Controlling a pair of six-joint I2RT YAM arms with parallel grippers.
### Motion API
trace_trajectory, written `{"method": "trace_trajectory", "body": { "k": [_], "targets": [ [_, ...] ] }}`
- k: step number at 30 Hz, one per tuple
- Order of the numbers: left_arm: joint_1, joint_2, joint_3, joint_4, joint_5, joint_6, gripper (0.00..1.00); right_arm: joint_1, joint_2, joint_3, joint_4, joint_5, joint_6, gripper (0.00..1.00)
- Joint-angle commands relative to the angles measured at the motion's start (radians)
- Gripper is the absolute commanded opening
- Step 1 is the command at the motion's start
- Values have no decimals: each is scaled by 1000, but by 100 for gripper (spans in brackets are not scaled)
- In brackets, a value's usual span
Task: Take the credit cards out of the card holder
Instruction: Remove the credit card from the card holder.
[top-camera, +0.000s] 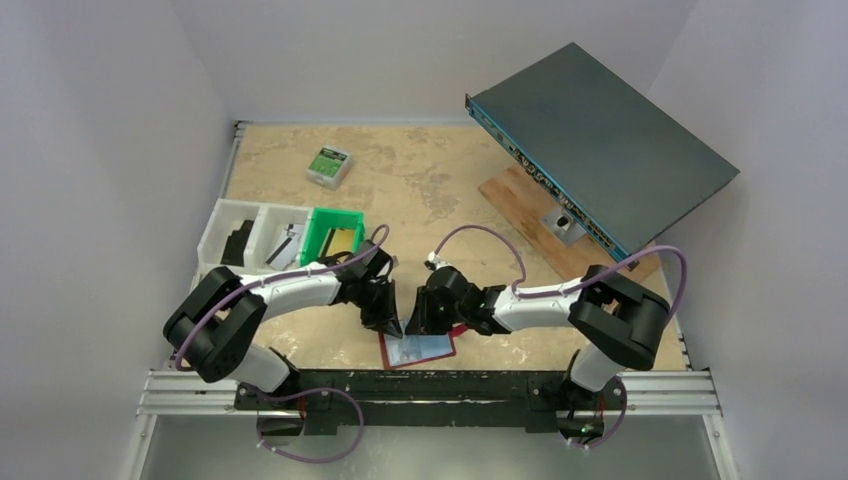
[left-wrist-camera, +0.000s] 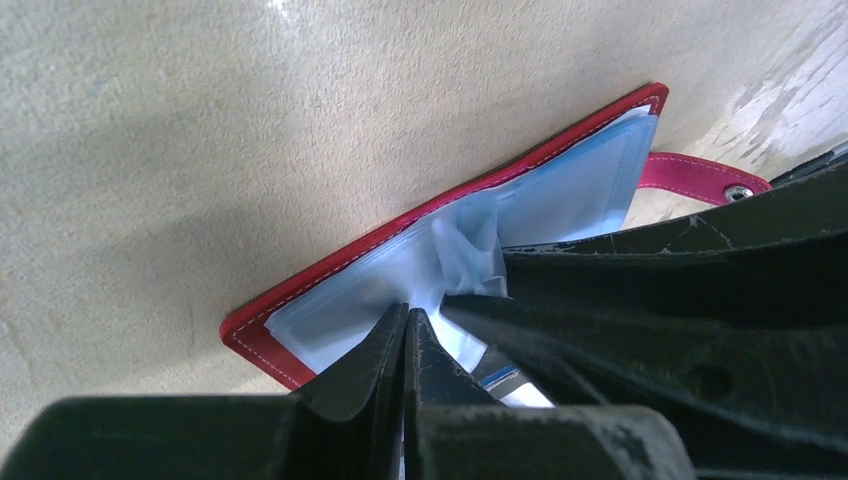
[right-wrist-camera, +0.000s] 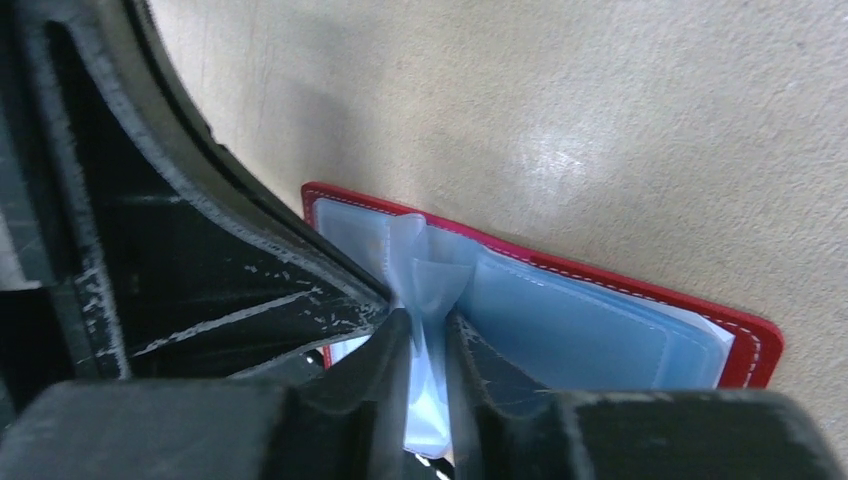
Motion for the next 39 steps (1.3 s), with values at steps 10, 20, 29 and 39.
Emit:
{"method": "trace_trajectory", "body": {
  "k": [10,20,29,39],
  "targets": [
    [-9,10,-24,94,61,-69,0,-4,-178,57,-98,51,18,49],
    [-15,-61,9,100,105,-94,0,-3,-312,75,-264,167,21,51],
    [-72,36,101,126,120,-106,1,-4,-427,72,-383,257,34,52],
    [-110,215,216,156,123,-112,3,-4,-494,55,-479,313,36,52]
  ]
}}
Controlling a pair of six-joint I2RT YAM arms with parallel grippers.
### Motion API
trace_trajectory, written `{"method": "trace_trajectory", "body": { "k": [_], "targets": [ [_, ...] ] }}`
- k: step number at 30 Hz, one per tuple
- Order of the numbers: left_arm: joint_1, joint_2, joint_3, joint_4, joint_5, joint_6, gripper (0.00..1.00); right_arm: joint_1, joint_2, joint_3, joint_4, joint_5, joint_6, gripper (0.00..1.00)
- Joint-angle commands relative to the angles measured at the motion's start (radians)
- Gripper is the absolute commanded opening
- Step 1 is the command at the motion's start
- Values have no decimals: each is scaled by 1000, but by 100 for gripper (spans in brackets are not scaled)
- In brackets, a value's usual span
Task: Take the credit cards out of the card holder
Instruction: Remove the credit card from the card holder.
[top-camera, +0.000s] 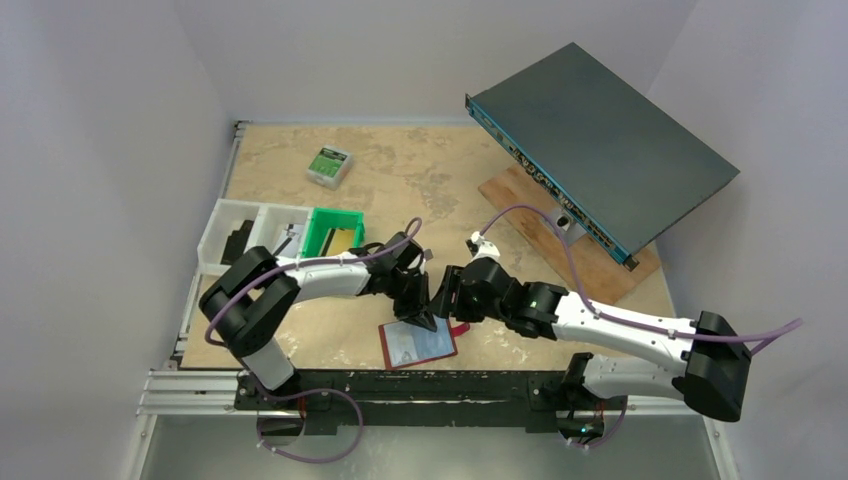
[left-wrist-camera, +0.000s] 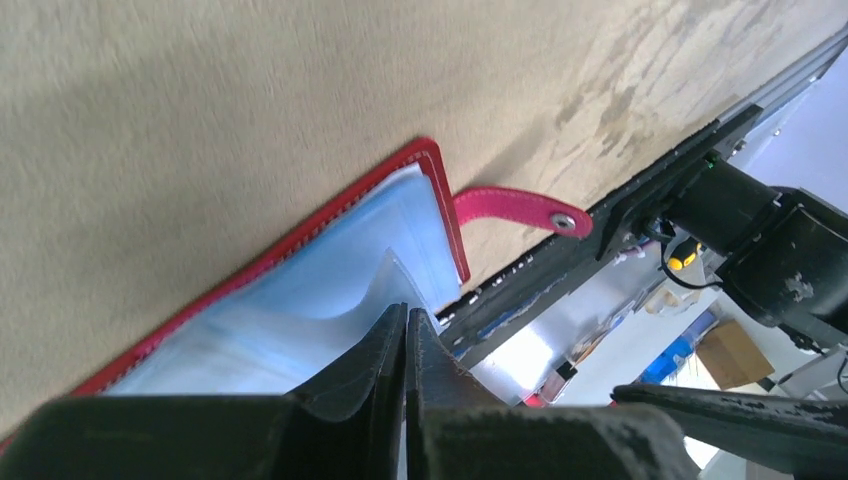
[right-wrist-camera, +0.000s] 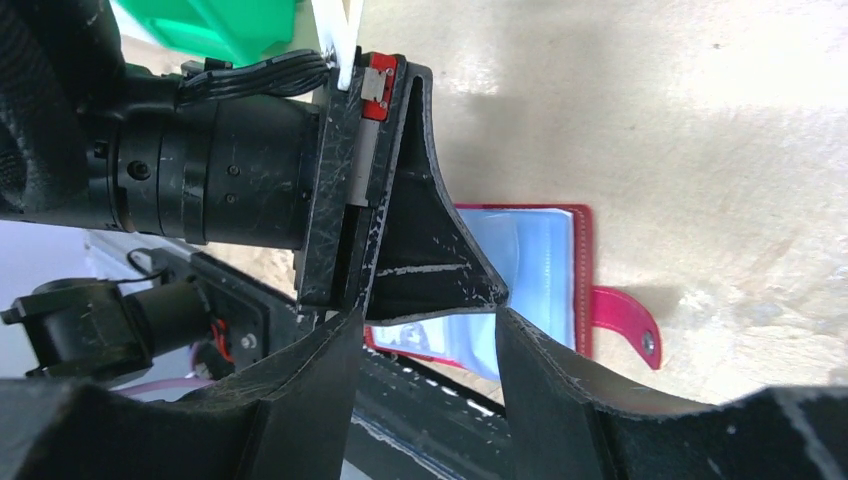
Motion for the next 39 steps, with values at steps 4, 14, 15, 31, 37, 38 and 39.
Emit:
{"method": "trace_trajectory", "body": {
  "k": [4,14,15,31,37,38,39],
  "targets": [
    [-4,57,66,37,31,7,4,-1,2,21,-47,60,-3,52],
    [46,-138,108,-141,-44,83,14,9,23,62,-51,48,-53,52],
    [59,-163,103,-170,-63,92,14,16,34,68,-46,43,-59,52],
    [268,-545,-181,-442,-305,149,10,230,530,410,-167,117,-124,53],
    [309,-582,-217,-456,-295,166,10,262,656,500,-249,162,-129,53],
    [311,-584,-219,-456,-293,169,10,265,670,511,-263,170,-128,53],
    [311,-586,-220,-457,-292,170,10,269,681,522,-278,183,-127,53]
  ]
}}
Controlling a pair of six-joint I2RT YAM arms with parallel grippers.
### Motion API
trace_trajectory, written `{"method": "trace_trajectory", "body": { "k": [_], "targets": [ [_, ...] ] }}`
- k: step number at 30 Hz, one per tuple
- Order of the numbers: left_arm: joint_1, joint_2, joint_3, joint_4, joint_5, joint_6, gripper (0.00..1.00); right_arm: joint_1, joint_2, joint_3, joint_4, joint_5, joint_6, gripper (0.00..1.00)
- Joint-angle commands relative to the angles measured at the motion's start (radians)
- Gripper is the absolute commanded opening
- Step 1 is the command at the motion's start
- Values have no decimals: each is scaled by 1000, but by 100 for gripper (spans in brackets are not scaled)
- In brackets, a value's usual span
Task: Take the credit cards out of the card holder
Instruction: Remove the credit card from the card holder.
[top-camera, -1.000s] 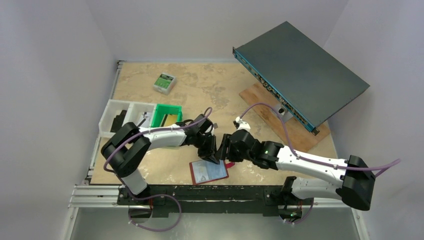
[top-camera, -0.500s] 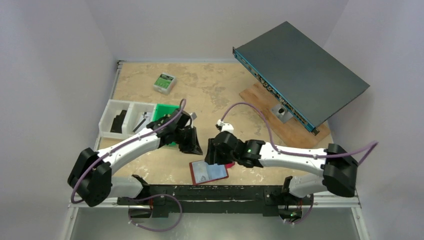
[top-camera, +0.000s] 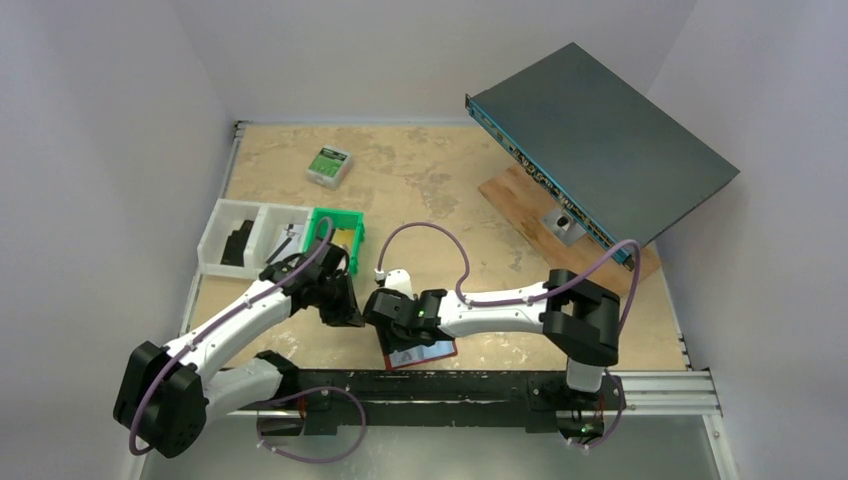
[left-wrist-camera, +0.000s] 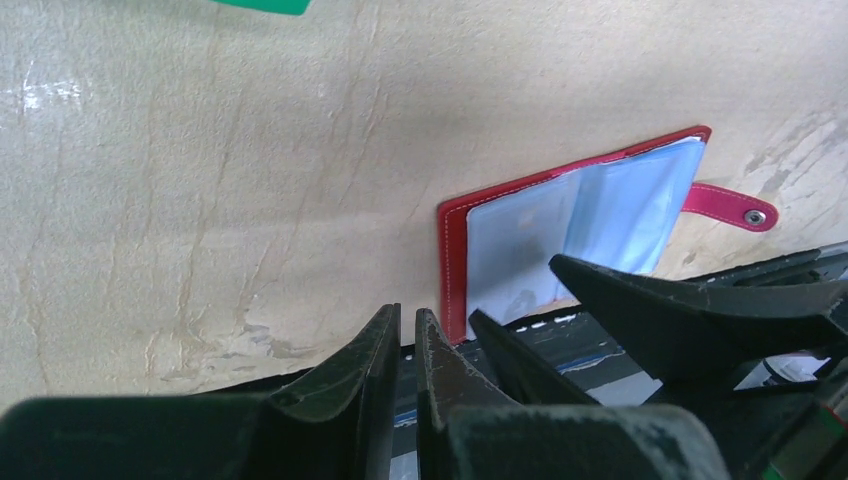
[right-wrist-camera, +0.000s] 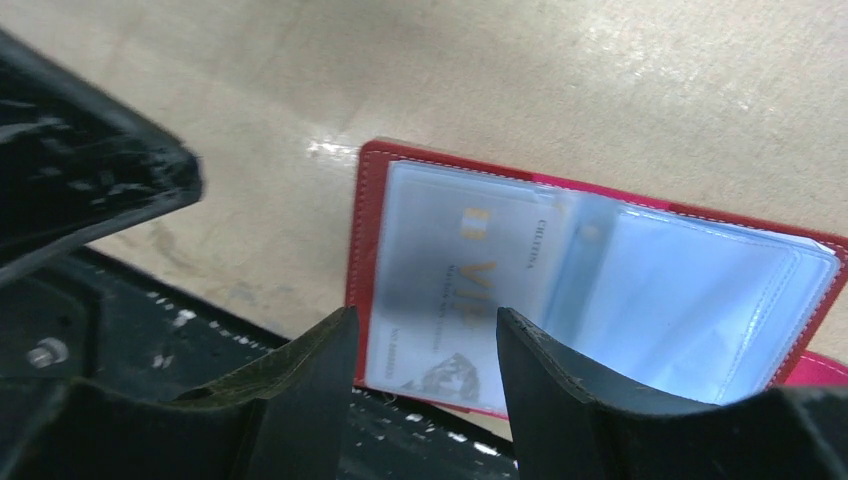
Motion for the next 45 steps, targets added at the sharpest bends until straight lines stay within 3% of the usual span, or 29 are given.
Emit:
{"method": "trace_trajectory", "body": {
  "k": [1,22,33,37,45],
  "targets": [
    [14,-20,-13,-13,-5,28,10,14,34,70,-107,93,-8,53],
    [14,25,-34,51,48,30,9,16,73,-28,-21,-5,17,48],
    [2,68,-52,109,114,31,9,-24,24,-134,85,-78,41,28],
    [-45,103,-46,136,122,19,7,-41,13,-169,134,-112,46,16],
    [-129,164,-40,194,109,-35,6,-69,-1,-227,209,-167,57,1]
  ]
}}
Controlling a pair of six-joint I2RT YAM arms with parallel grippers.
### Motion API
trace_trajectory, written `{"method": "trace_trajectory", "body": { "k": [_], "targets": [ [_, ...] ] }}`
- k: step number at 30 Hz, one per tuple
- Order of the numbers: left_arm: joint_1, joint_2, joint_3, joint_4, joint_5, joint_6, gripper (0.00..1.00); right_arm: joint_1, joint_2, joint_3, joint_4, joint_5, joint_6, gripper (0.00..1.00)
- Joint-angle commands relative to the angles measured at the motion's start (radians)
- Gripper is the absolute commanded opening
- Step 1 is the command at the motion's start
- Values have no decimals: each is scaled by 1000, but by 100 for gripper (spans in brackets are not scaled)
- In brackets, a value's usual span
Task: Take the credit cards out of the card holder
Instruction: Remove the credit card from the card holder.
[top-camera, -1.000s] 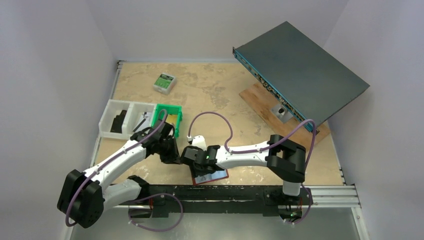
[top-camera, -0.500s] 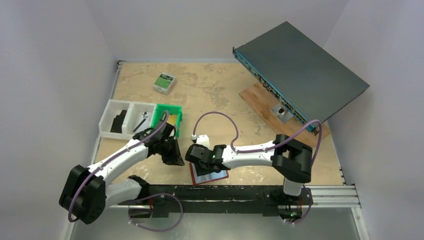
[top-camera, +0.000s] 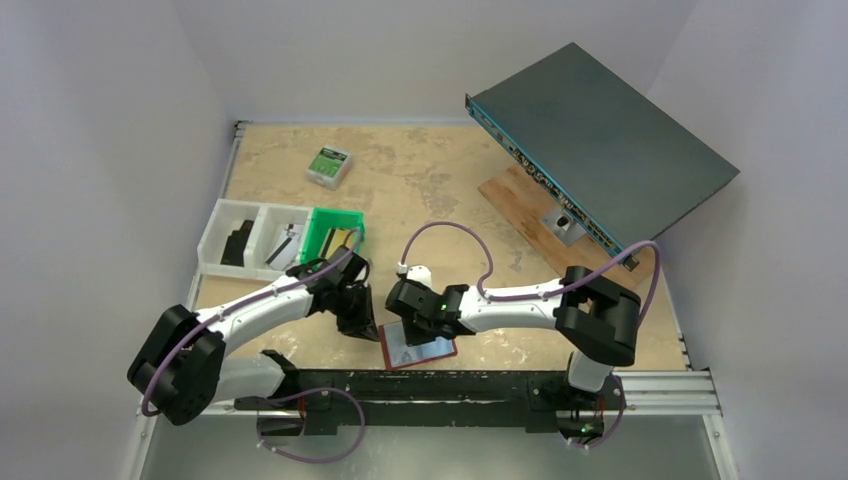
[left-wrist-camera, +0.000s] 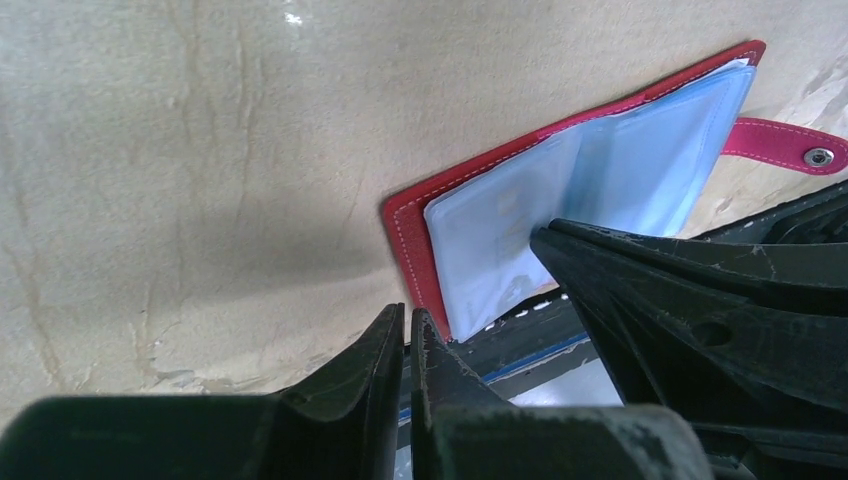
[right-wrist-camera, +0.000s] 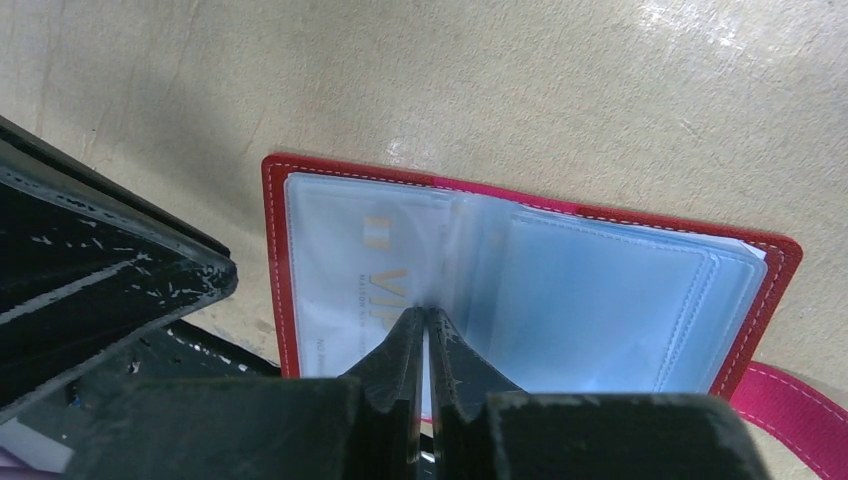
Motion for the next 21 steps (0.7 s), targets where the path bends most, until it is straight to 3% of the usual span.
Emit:
{"method": "trace_trajectory", "body": {
  "k": [1,12,14,16,21],
  "targets": [
    [-37,7,10,61,14,-34,6,-4,47,-78,112,-96,39,0],
    [-62,41,17,66,-11,-39,6,-55,-42,-147,196,-130,36,0],
    [-62,52,12,77,-3,-41,6,-52,-54,-119,149,-80,18,16],
    [-65,47,9,84,3,-48,6,-52,-73,-111,139,-68,15,26],
    [-67,21,15,73,-5,-54,6,-52,-117,-133,150,-102,40,34]
  ]
}}
